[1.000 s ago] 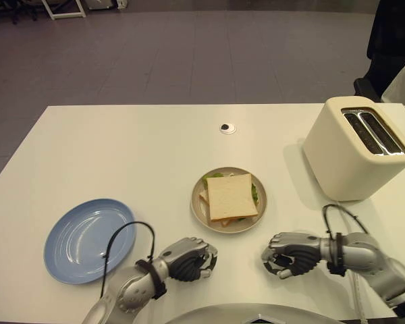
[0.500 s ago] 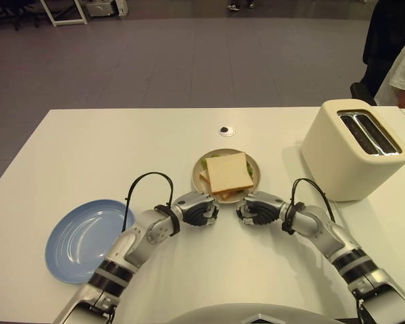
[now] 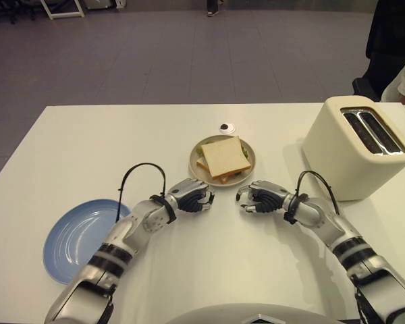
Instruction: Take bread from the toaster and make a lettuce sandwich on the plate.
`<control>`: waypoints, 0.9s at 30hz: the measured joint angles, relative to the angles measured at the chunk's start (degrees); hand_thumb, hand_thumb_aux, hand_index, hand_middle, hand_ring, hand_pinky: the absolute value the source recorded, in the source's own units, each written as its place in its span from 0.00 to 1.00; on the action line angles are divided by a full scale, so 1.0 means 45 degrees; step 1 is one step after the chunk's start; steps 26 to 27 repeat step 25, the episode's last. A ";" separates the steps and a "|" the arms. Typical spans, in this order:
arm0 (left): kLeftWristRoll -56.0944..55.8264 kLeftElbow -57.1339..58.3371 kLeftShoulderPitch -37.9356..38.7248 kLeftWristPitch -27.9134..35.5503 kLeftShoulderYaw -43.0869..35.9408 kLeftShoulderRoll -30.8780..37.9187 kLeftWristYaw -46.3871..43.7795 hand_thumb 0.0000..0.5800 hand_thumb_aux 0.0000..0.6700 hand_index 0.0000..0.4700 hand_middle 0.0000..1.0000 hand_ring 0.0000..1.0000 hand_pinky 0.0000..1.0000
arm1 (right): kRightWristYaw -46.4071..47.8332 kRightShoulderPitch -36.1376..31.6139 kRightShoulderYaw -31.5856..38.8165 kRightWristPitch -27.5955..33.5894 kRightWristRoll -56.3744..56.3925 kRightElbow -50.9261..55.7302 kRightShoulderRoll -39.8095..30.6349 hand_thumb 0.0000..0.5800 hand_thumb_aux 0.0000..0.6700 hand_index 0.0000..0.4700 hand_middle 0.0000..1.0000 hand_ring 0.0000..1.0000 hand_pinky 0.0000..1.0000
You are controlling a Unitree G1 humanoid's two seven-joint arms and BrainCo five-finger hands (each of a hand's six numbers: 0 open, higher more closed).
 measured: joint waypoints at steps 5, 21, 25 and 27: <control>-0.5098 -0.6725 0.5153 0.0072 0.2319 -0.0151 -0.0250 0.00 0.00 0.00 0.00 0.00 0.00 | 0.0938 0.2785 -0.3242 0.0796 0.5417 -0.4891 -0.1097 0.00 0.00 0.00 0.08 0.08 0.08; -0.9573 -0.3648 0.4959 -0.2125 0.4314 -0.3936 0.0104 0.00 0.00 0.00 0.00 0.00 0.00 | 0.1269 0.2852 -0.6202 0.0430 1.0191 -0.2128 0.2639 0.00 0.00 0.00 0.00 0.00 0.00; -0.9582 -0.3523 0.4957 -0.2171 0.4357 -0.4132 -0.0081 0.00 0.00 0.00 0.00 0.00 0.00 | 0.1430 0.2699 -0.6566 0.0957 1.0719 -0.2009 0.2961 0.00 0.00 0.00 0.00 0.00 0.00; -0.9582 -0.3523 0.4957 -0.2171 0.4357 -0.4132 -0.0081 0.00 0.00 0.00 0.00 0.00 0.00 | 0.1430 0.2699 -0.6566 0.0957 1.0719 -0.2009 0.2961 0.00 0.00 0.00 0.00 0.00 0.00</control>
